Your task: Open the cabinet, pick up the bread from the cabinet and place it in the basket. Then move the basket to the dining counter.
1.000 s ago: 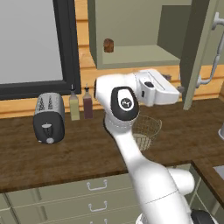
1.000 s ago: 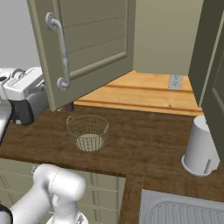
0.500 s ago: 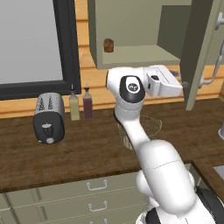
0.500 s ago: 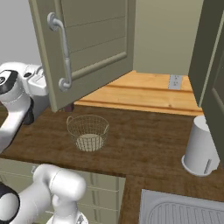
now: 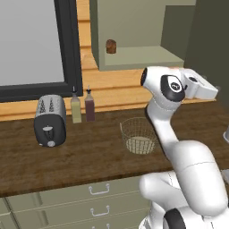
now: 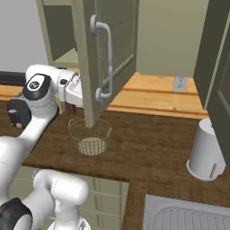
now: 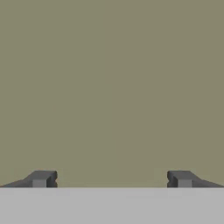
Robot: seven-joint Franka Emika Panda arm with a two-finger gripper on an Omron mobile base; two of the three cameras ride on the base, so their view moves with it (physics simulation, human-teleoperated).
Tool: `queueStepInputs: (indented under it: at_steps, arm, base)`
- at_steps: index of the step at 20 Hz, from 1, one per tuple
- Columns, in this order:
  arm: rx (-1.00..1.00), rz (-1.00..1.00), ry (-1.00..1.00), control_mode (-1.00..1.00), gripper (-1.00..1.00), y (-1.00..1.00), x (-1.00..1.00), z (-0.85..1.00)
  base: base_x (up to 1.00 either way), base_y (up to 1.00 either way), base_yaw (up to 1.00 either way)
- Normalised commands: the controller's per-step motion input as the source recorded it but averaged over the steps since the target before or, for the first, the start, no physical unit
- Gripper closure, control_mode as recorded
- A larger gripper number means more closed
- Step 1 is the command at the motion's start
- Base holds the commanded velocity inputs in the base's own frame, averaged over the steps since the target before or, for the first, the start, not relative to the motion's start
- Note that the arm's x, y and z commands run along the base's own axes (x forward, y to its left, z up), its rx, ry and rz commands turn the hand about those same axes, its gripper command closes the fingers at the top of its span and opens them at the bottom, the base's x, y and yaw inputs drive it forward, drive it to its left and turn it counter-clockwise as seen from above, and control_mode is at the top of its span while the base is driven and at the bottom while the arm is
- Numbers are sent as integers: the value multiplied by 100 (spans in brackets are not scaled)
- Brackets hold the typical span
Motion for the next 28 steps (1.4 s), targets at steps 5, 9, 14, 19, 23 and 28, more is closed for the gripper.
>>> queueStepInputs:
  at_steps: [5, 9, 14, 19, 23, 28]
  arm:
    - [8, 15, 0, -100, -100, -100, 7, -13]
    - [7, 18, -3, -100, -100, -83, 10, -1]
    - [1, 19, 0, -100, -100, 13, 0, 0]
    - [2, 36, 3, -100, -100, 85, 8, 0]
    - [9, 52, 7, -100, -100, 78, 31, 7]
    - [13, 58, 4, -100, -100, 68, 32, 9]
  base:
    - [0, 0, 0]
    - [0, 0, 0]
    - [0, 0, 0]
    - [0, 0, 0]
    - [0, 0, 0]
    - [0, 0, 0]
